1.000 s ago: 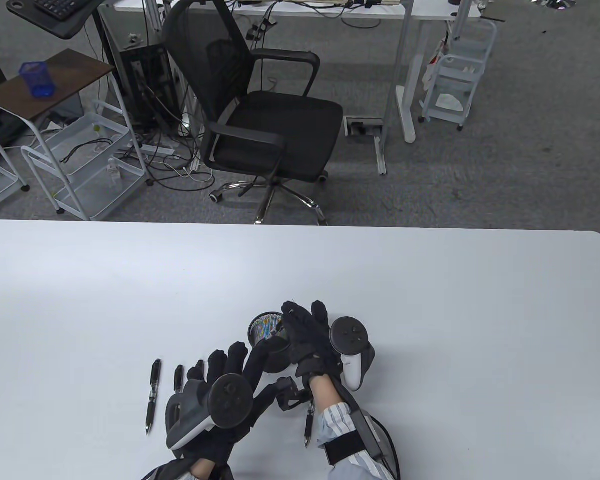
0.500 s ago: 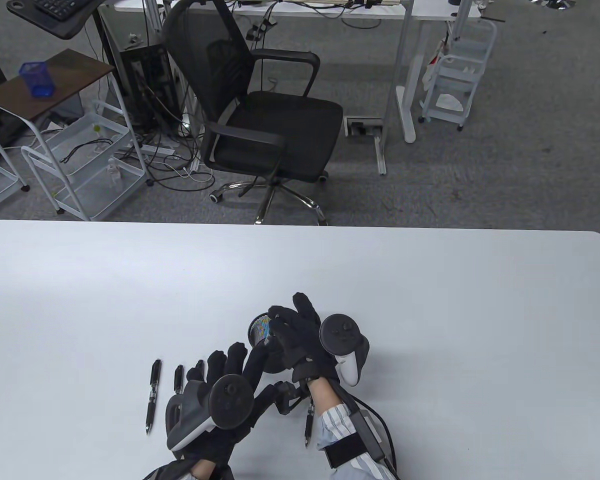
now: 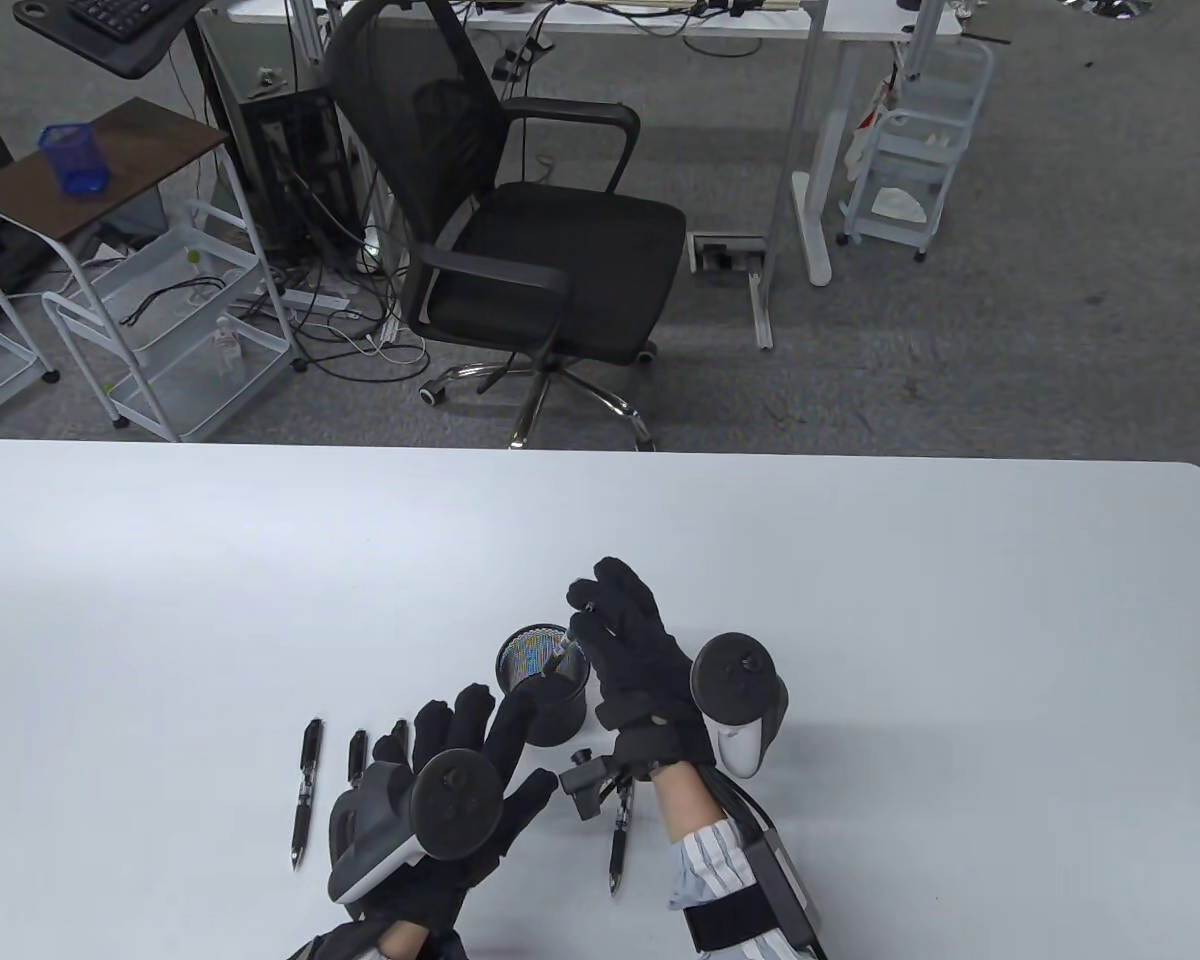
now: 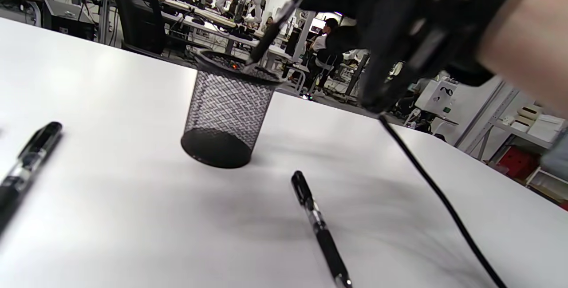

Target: Press to open click pens

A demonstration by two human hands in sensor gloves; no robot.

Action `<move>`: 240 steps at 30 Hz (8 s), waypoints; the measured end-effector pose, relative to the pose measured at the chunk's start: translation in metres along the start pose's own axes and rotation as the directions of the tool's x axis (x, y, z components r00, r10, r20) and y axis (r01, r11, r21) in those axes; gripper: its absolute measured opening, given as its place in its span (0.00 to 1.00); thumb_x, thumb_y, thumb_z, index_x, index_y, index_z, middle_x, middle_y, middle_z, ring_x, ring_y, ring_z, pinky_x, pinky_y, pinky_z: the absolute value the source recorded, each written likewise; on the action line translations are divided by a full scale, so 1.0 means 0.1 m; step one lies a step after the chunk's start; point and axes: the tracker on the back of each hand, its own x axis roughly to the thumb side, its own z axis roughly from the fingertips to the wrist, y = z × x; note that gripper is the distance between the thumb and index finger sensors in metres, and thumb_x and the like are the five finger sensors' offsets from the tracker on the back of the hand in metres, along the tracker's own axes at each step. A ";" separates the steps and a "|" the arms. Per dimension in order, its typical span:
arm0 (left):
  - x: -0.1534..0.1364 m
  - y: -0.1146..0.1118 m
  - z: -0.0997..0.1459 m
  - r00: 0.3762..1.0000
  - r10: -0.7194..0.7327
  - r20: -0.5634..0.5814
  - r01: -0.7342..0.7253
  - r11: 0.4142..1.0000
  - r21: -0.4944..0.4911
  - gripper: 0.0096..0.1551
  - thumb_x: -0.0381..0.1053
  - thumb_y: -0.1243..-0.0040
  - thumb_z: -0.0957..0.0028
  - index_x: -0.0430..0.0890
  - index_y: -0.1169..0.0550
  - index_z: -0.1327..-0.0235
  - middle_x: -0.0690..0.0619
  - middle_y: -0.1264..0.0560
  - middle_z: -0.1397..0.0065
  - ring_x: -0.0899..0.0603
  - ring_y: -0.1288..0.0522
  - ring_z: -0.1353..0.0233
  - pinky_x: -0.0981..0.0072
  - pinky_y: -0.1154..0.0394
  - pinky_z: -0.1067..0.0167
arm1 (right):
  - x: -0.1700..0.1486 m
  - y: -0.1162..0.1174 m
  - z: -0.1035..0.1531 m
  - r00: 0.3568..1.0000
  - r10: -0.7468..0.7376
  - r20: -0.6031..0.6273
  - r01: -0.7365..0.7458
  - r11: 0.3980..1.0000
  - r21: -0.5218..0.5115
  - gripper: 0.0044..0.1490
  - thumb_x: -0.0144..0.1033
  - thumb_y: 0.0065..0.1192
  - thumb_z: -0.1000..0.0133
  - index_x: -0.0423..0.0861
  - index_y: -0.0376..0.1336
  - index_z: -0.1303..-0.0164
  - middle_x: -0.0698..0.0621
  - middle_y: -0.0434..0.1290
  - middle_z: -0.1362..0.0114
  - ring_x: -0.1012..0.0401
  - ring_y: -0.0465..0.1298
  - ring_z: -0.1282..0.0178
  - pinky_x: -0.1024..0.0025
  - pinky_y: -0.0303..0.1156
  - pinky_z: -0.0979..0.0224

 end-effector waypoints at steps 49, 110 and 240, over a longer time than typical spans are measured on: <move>0.01 -0.02 0.00 0.999 -0.034 -0.035 0.034 0.999 -0.006 0.40 0.65 0.58 0.23 0.51 0.52 0.05 0.33 0.55 0.06 0.17 0.54 0.14 0.13 0.58 0.30 | -0.13 -0.65 0.64 0.819 -0.571 -0.063 0.568 0.821 -0.056 0.27 0.25 0.59 0.31 0.42 0.63 0.19 0.26 0.52 0.12 0.36 0.68 0.24 0.27 0.56 0.28; 0.04 -0.05 -0.01 0.998 -0.048 -0.030 0.048 0.999 -0.017 0.40 0.65 0.58 0.23 0.50 0.51 0.05 0.33 0.55 0.06 0.17 0.54 0.14 0.13 0.58 0.30 | -0.39 -0.30 0.75 0.442 -0.845 -0.301 0.883 0.470 -0.023 0.38 0.65 0.21 0.30 0.47 0.62 0.47 0.52 0.74 0.53 0.64 0.74 0.66 0.62 0.76 0.44; 0.03 -0.05 0.00 1.000 -0.023 -0.016 0.023 0.999 -0.027 0.39 0.64 0.58 0.23 0.49 0.50 0.05 0.33 0.53 0.06 0.19 0.51 0.13 0.14 0.56 0.29 | -0.94 -0.31 0.66 0.519 0.785 -0.337 -0.628 0.618 0.472 0.37 0.36 0.65 0.34 0.26 0.62 0.22 0.37 0.75 0.39 0.56 0.80 0.54 0.62 0.77 0.43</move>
